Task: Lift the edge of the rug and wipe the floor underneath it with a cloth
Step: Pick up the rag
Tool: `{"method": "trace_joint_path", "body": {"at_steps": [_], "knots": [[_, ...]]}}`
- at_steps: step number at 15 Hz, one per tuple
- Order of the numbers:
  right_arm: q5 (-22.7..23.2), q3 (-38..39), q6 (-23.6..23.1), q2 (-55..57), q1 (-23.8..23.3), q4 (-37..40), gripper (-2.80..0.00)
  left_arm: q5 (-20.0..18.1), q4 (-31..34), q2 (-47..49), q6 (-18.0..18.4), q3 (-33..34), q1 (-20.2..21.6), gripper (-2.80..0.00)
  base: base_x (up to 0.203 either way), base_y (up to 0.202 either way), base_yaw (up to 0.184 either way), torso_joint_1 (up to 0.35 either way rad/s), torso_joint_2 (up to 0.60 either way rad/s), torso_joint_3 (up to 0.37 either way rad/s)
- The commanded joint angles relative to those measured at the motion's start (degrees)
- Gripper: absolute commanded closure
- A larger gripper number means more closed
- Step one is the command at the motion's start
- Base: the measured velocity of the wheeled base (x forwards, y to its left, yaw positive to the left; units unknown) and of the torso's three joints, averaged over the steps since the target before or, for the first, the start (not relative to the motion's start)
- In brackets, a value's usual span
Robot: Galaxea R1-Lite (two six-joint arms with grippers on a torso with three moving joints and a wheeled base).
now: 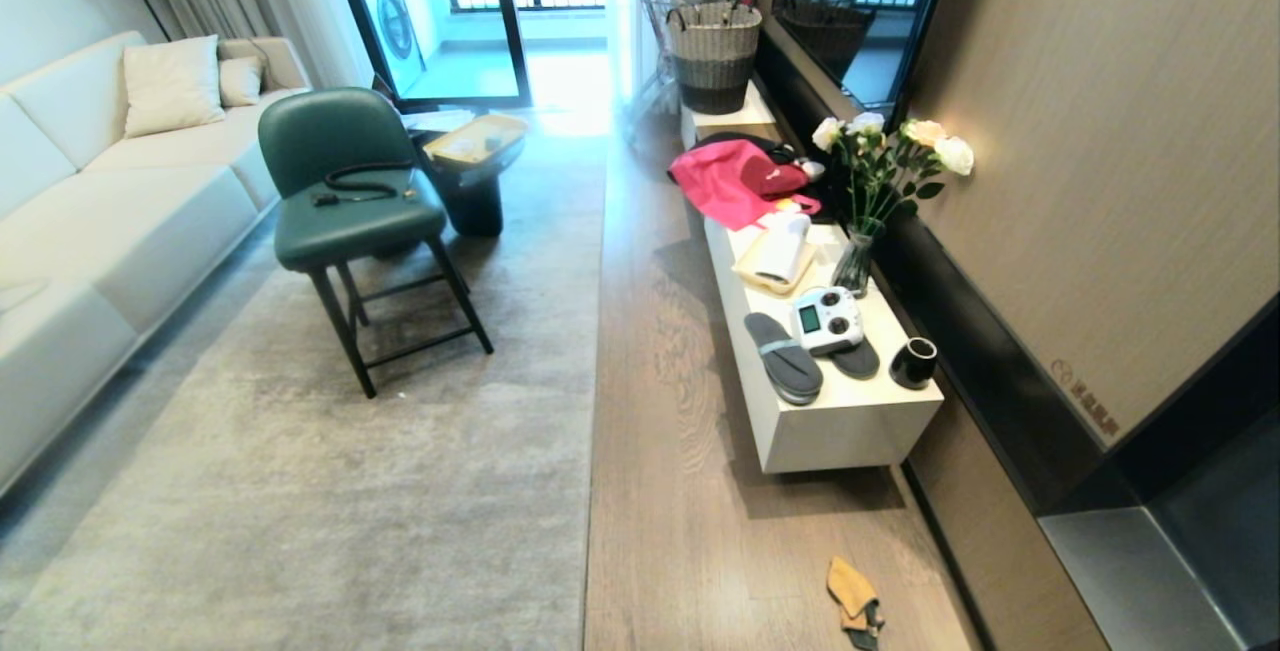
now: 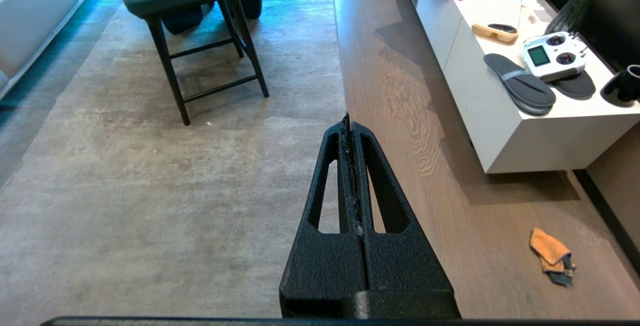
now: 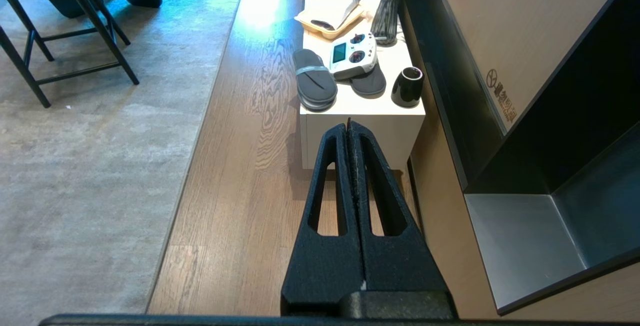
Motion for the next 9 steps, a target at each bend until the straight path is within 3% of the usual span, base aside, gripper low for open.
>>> {"method": "trace_joint_path", "body": {"at_steps": [1, 9], "knots": [[0.0, 0.0, 0.0, 0.1, 0.0, 0.0, 0.0, 0.0, 0.0, 0.0, 0.0, 0.0, 0.0, 0.0, 0.0, 0.0, 0.0, 0.0, 0.0, 0.0], [0.0, 0.0, 0.0, 0.1, 0.0, 0.0, 0.0, 0.0, 0.0, 0.0, 0.0, 0.0, 0.0, 0.0, 0.0, 0.0, 0.0, 0.0, 0.0, 0.0]]}}
